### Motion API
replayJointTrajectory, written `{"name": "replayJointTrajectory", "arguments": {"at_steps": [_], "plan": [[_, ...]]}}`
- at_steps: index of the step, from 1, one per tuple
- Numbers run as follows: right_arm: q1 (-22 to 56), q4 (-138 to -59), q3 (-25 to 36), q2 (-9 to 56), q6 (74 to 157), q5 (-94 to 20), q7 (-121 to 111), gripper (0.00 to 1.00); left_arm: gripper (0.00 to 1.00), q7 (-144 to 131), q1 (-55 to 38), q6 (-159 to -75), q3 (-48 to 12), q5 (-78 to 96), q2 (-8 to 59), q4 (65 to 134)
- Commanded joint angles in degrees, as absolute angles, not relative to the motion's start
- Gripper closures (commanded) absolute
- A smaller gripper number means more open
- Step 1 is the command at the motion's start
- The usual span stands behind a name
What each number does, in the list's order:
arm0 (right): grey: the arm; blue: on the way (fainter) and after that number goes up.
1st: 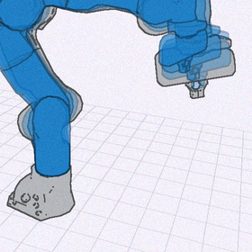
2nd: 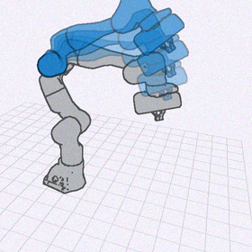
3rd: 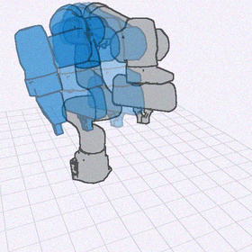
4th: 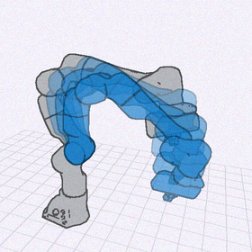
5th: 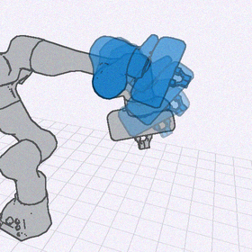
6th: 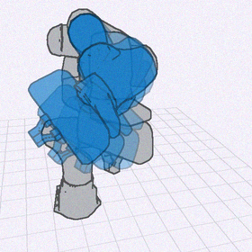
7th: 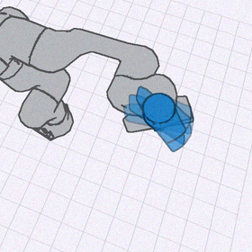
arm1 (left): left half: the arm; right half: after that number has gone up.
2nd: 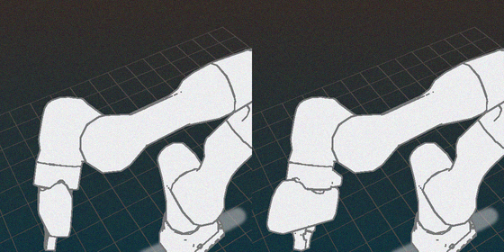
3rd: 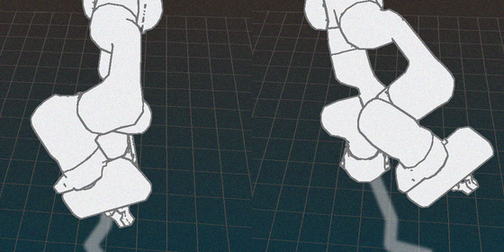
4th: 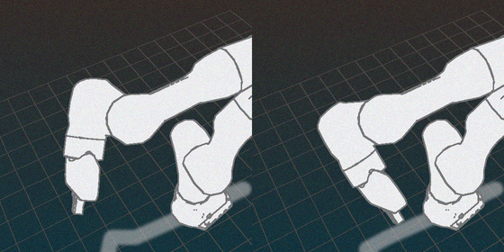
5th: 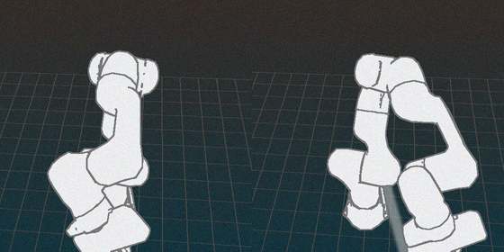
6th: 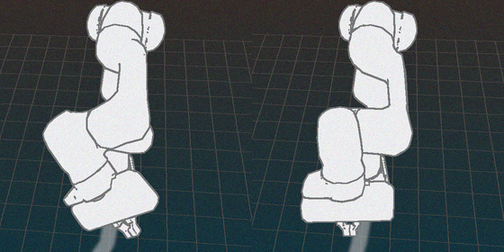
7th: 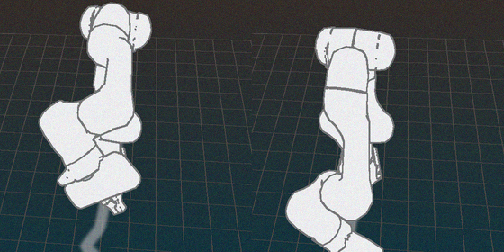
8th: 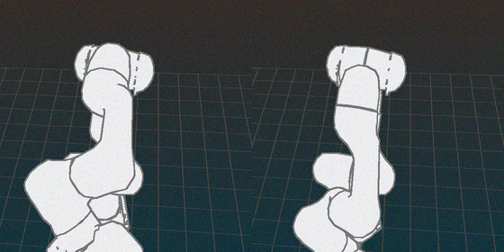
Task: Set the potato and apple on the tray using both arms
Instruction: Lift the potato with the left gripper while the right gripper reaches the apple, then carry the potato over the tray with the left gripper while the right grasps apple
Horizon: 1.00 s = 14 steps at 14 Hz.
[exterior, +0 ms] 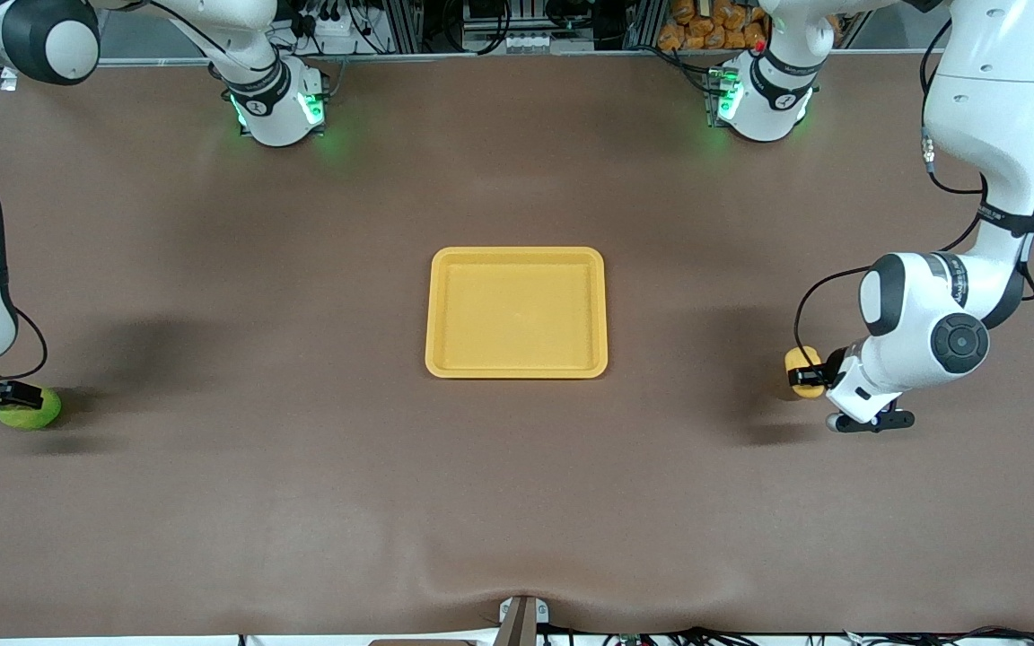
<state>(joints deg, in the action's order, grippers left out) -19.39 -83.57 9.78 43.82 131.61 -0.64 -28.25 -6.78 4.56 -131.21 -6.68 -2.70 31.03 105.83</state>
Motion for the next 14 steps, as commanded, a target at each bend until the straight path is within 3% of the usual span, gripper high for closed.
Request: {"name": "replayJointTrajectory", "arguments": {"at_steps": [1,9,10,13,14], "plan": [[-20.9,-82.0,8.5,45.3,132.9,-1.6,-29.1,0.0,0.9,-7.5,4.4,-129.2,-7.0,-3.3,28.7,105.8],[-21.5,-82.4,8.4,47.5,134.7,-1.8,-29.2,0.0,0.9,-18.6,4.2,-124.4,-17.1,-3.1,27.1,105.4],[-21.4,-82.4,8.4,47.5,134.7,-1.8,-29.5,0.09,0.9,-21.6,3.9,-123.9,-18.7,-3.3,26.7,105.4],[-21.6,-82.3,8.4,47.5,134.8,-2.3,-36.7,0.75,0.9,-28.5,-0.6,-123.8,-19.5,-3.4,26.5,105.3],[-21.6,-82.3,8.4,47.5,134.7,-3.0,-36.7,0.83,0.91,-30.8,-2.6,-123.8,-19.5,-3.4,26.5,104.7]]}}
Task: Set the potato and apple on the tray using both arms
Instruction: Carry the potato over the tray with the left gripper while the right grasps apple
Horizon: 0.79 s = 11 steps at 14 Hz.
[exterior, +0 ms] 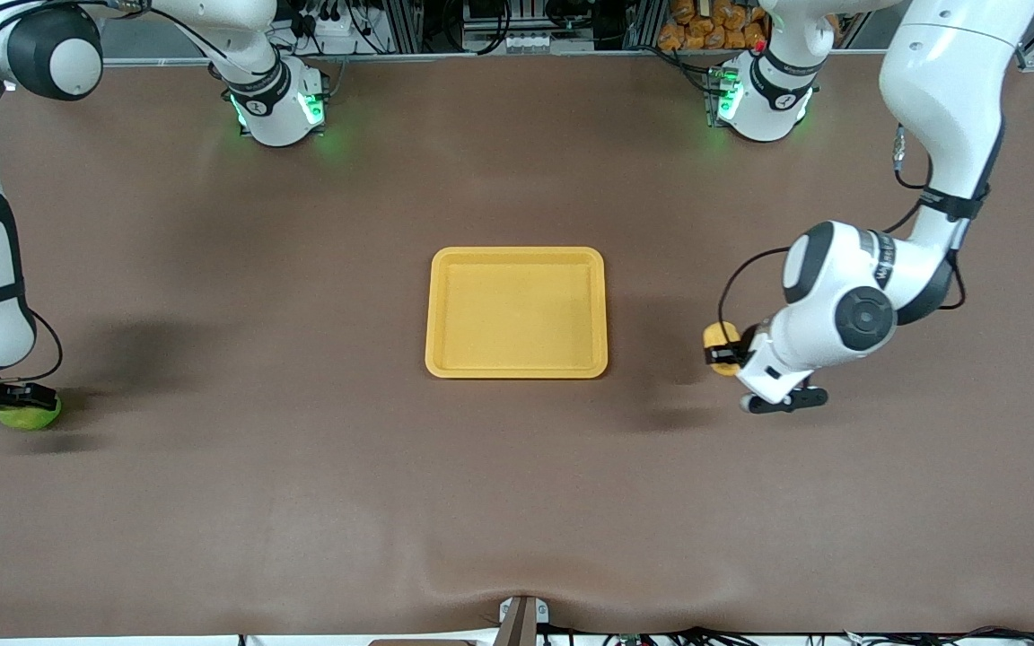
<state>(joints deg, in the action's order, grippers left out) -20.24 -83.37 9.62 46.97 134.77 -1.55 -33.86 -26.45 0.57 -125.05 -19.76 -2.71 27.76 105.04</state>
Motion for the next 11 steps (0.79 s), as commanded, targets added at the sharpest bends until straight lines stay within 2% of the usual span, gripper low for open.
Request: {"name": "replayJointTrajectory", "arguments": {"at_steps": [1,3,5,11], "plan": [[-21.6,-82.2,8.4,47.5,134.6,-3.1,-36.9,0.88,0.92,-32.2,-4.6,-123.8,-19.5,-3.4,26.7,103.8],[-21.2,-82.1,8.4,47.1,134.1,-3.3,-37.0,1.0,0.94,-33.4,-8.2,-123.8,-19.5,-3.3,27.3,101.8],[-20.9,-82.1,8.4,46.7,133.4,-3.3,-37.0,1.0,1.0,-33.8,-10.6,-123.8,-19.5,-3.7,29.4,99.3],[-20.1,-75.9,8.3,44.7,115.3,-3.1,-37.2,1.0,1.0,-34.2,-16.5,-124.0,-19.5,-9.8,31.8,97.6]]}}
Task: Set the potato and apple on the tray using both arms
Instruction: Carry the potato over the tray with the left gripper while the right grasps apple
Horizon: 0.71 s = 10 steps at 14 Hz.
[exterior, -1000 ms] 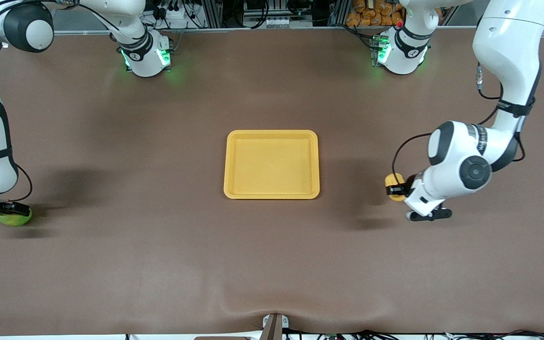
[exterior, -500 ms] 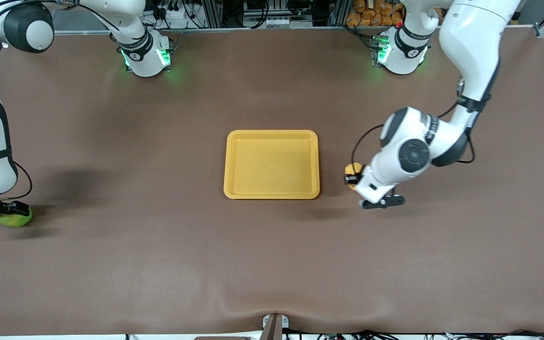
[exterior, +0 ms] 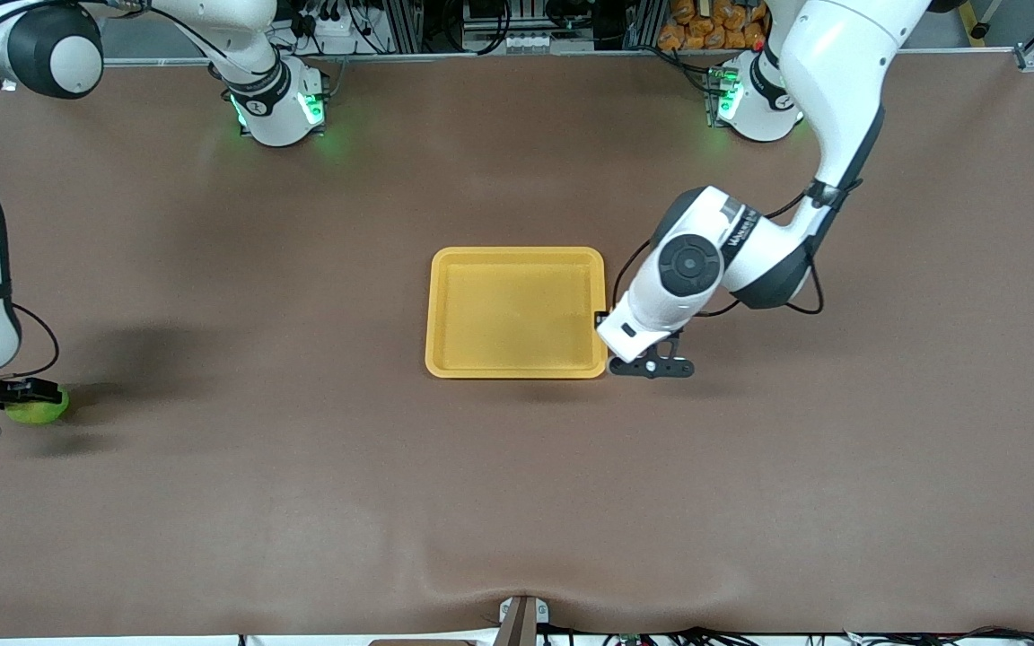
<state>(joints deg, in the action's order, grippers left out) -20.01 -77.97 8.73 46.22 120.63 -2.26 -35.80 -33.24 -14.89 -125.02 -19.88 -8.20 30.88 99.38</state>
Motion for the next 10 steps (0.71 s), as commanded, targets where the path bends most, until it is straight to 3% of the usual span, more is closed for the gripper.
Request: {"name": "replayJointTrajectory", "arguments": {"at_steps": [1,10], "plan": [[-20.1,-75.0,8.3,44.0,112.7,-2.9,-37.2,1.0,1.0,-34.3,-17.3,-124.3,-19.5,-9.7,32.3,97.4],[-17.1,-75.2,8.5,35.1,97.5,-2.5,-36.7,1.0,1.0,-44.9,-23.4,-124.5,-18.9,-13.6,39.4,93.2]]}}
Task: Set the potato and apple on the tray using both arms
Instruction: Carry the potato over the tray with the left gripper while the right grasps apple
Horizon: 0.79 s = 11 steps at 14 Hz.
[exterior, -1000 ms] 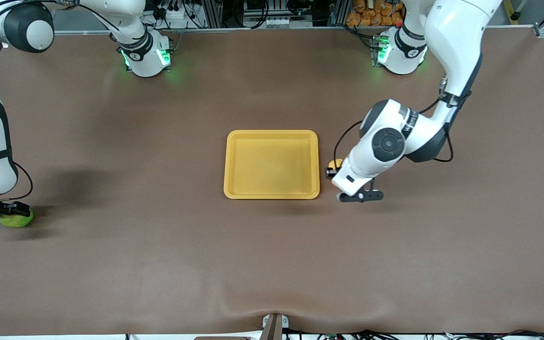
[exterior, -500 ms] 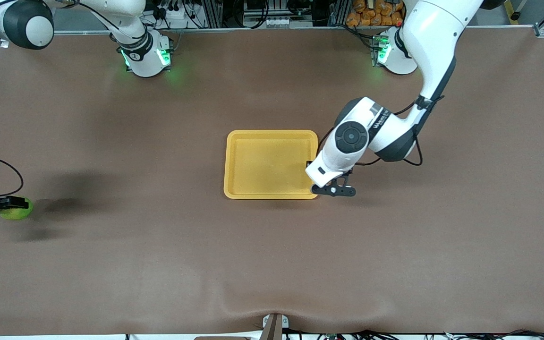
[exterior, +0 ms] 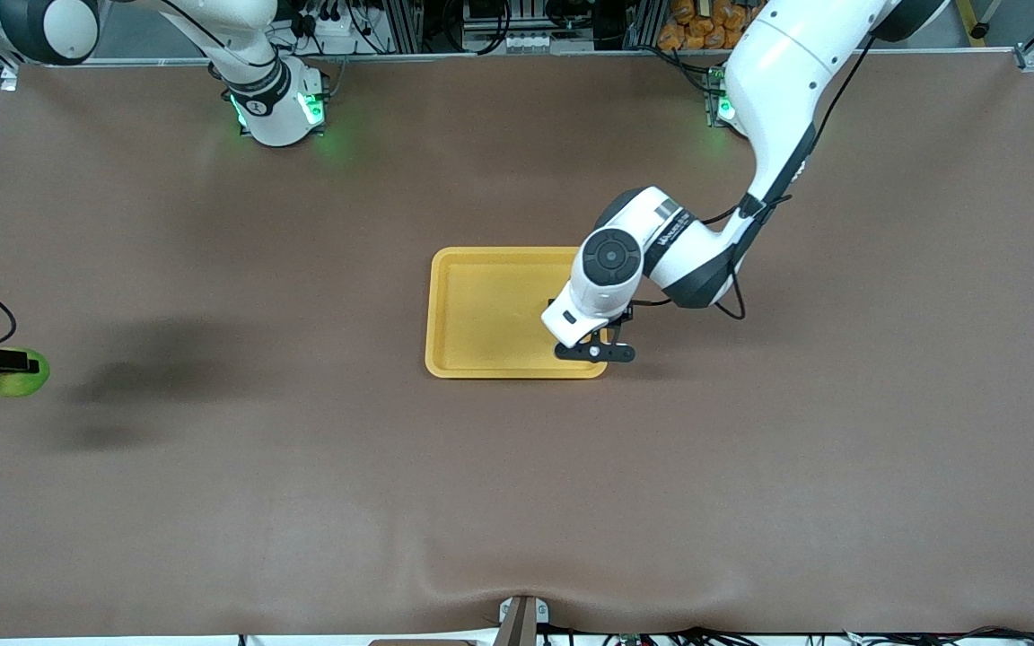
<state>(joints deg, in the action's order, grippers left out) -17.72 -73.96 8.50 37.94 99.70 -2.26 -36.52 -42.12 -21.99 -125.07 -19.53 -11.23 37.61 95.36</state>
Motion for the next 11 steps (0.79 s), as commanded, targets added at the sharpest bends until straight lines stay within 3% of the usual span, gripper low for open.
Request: {"name": "replayJointTrajectory", "arguments": {"at_steps": [1,7,11], "plan": [[-16.8,-75.2,8.6,34.4,96.4,-2.5,-36.7,1.0,1.0,-45.5,-23.5,-124.8,-19.0,-14.1,39.6,93.1],[-15.6,-75.8,8.5,30.7,89.7,-3.3,-36.4,1.0,0.99,-45.8,-23.5,-125.6,-18.9,-14.2,40.8,93.1],[-12.3,-80.9,8.5,24.8,88.5,-3.2,-30.6,1.0,0.65,-45.8,-23.5,-125.6,-18.9,-14.3,41.3,92.7]]}}
